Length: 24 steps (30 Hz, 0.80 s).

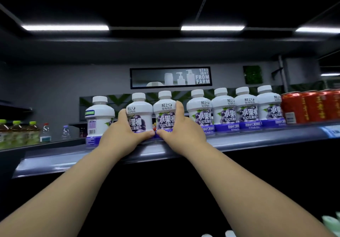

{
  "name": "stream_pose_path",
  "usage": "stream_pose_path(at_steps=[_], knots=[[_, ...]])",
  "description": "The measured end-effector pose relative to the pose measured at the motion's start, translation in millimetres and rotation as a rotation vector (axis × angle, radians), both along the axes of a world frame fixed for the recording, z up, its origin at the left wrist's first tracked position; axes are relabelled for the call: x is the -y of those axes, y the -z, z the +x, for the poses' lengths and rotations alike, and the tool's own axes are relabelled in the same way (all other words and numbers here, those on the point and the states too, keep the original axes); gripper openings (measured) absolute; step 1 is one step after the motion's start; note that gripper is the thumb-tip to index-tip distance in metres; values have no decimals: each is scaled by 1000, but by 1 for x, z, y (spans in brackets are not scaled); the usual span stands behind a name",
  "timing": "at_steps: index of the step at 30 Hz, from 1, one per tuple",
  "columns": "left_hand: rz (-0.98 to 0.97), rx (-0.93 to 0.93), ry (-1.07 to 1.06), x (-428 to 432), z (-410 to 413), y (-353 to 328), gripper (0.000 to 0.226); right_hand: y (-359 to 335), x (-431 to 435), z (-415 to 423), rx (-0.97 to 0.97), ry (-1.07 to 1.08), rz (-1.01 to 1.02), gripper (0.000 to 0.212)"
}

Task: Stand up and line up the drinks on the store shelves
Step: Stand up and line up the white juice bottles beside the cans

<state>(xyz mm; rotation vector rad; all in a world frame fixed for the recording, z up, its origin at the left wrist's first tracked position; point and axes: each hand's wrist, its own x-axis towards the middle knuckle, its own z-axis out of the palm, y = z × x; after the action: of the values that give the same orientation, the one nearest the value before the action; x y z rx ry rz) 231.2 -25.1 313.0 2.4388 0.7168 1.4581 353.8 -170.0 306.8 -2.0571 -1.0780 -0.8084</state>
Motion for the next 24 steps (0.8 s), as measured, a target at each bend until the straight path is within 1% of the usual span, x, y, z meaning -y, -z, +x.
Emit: stream_pose_path(at_steps=[4,7,13,14,16,18,20,22,24], knots=[[4,-32,42,5,0,-4,98,-1,3,-3,-3,50,12,103],[5,-59,26,8,0,-6,99,-6,5,-2,41,110,-19,100],[23,-103,-24,16,7,-7,100,-11,17,-1,36,136,-27,91],[28,-112,-18,15,7,-6,101,-9,17,-2,70,155,-12,90],[40,-103,22,12,1,-6,96,-6,14,-6,217,198,30,88],[93,-61,60,10,-11,-6,84,-4,7,-14,357,143,87,82],[177,9,44,8,-25,-5,71,-5,-4,-25,410,31,101,76],[264,96,-20,-3,-39,-1,67,-5,-19,-39,426,-64,106,72],[318,166,-90,-19,-50,1,69,-2,-34,-50,436,-110,149,71]])
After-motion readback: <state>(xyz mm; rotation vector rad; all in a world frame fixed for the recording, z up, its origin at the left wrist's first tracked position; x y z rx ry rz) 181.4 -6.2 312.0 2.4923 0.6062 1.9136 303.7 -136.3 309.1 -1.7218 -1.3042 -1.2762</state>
